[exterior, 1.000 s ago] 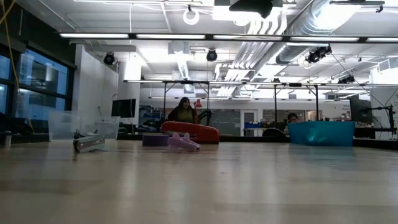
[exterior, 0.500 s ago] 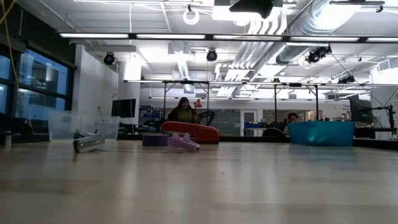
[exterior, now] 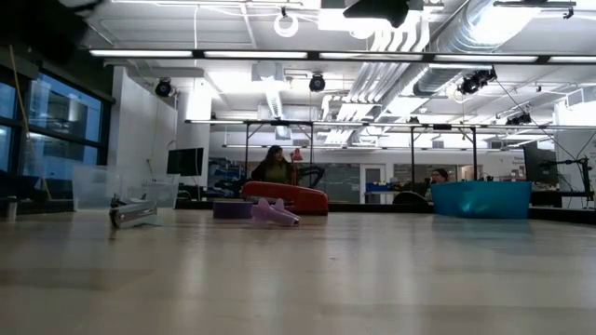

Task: Pick and place Stapler, Stapler remover, tape
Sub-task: Put the blue tape into the black bin

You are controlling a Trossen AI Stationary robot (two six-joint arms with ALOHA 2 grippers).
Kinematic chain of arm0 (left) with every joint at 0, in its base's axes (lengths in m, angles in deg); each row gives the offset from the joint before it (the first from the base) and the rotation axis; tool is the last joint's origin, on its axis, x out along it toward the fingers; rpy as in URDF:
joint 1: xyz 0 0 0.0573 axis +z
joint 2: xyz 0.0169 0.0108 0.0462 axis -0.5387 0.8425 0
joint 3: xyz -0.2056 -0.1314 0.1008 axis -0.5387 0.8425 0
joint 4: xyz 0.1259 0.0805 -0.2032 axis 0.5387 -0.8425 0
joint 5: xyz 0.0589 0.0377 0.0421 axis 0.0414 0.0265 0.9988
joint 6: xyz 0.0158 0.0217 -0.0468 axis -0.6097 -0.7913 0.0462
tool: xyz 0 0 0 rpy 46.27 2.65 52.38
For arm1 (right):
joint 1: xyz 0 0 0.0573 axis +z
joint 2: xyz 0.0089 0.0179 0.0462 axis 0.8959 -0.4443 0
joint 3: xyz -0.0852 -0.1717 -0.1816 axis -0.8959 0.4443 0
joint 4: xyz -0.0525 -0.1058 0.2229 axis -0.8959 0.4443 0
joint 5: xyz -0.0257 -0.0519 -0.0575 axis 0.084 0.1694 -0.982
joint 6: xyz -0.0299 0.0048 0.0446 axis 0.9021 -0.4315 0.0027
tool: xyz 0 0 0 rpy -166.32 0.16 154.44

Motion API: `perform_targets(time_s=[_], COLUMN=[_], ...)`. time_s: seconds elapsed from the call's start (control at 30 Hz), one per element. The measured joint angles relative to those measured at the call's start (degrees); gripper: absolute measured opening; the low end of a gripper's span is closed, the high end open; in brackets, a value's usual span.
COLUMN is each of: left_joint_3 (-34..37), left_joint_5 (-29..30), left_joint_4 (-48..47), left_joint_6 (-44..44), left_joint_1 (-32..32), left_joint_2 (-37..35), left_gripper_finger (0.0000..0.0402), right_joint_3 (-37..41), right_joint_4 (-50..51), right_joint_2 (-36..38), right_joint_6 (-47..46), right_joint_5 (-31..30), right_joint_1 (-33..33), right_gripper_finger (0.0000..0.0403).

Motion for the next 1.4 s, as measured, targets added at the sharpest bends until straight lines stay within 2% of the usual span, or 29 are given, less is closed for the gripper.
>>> perform_targets(time_s=[0.17,0.3,0.43,0.6,0.87,1.1,1.4], left_joint_3=[-1.31,-2.40,-2.60,-2.60,-2.60,-2.60,-2.60], left_joint_5=[0.55,-0.27,-2.71,-2.87,-3.14,-2.91,-1.45], left_joint_4=[0.21,-0.82,-0.88,-0.37,1.94,7.06,18.39], left_joint_6=[-11.43,-17.37,-19.41,-21.61,-29.03,-41.20,-63.22], left_joint_1=[7.84,12.58,13.61,14.43,21.02,29.47,39.23], left_joint_2=[0.00,0.00,0.00,0.00,0.02,0.02,0.08], left_gripper_finger=[0.0152,0.0152,0.0152,0.0152,0.0152,0.0152,0.0152], right_joint_3=[0.00,0.00,0.00,0.00,0.00,0.00,0.00], right_joint_4=[0.04,0.02,0.02,0.00,0.01,0.79,1.42], right_joint_2=[0.00,0.00,0.00,0.00,0.00,0.00,0.00], right_joint_6=[-0.15,-0.13,-0.15,-0.01,0.05,-1.16,-3.30], right_joint_5=[0.00,0.00,0.00,-1.24,-1.57,-2.70,-3.95], right_joint_1=[0.00,0.00,0.00,-0.02,-0.07,-0.05,-0.04], right_gripper_finger=[0.0227,0.0227,0.0227,0.0227,0.0227,0.0227,0.0227])
